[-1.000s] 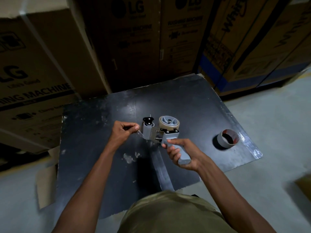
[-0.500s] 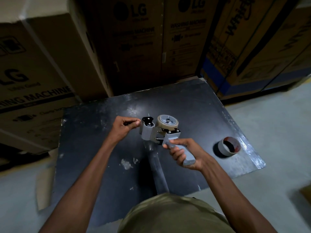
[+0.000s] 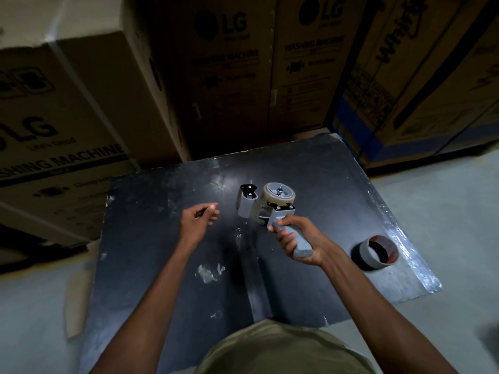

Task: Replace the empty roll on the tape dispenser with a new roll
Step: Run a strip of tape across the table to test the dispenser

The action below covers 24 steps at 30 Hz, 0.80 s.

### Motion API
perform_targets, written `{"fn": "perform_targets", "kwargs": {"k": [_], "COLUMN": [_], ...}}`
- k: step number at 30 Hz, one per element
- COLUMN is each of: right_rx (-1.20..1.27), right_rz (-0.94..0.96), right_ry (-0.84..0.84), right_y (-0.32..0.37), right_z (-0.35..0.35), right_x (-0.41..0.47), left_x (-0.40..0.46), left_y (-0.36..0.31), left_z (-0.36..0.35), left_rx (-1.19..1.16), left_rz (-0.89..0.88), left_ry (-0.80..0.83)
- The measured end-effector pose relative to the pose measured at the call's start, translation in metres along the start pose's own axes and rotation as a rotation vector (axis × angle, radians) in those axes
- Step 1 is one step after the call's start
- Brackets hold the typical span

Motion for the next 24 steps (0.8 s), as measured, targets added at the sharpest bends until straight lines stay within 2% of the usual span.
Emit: {"fn": "perform_targets", "kwargs": {"k": [6,13,24], "right_rx": [0.028,-0.121,-0.220], "right_rz": [0.053,0.087,0.081], "right_ry": [-0.044,-0.160,-0.216], "right_y": [0.032,0.062,0.071], "right_z": [0.008,0.029,0.042], "right_x": [0.030,0.073,0.123], "left_x": [0.008,0.023,0.036], "left_y": [0.008,0.011,0.024], "left_z": [-0.004,-0.021,-0.033], "left_rx": [-0.004,0.025,0.062], "left_rz": [0.059,0.109,0.155], "left_ry": [-0.012,0.017,0.043]}}
Point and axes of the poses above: each hand's wrist, its own x-axis towards the middle knuckle, its own z-axis out of the back of the hand, y = z × x, the point moved 2 cm from there along x, towards the middle knuckle, and after that the axes turned 4 degrees about z, right-handed, at the moved point
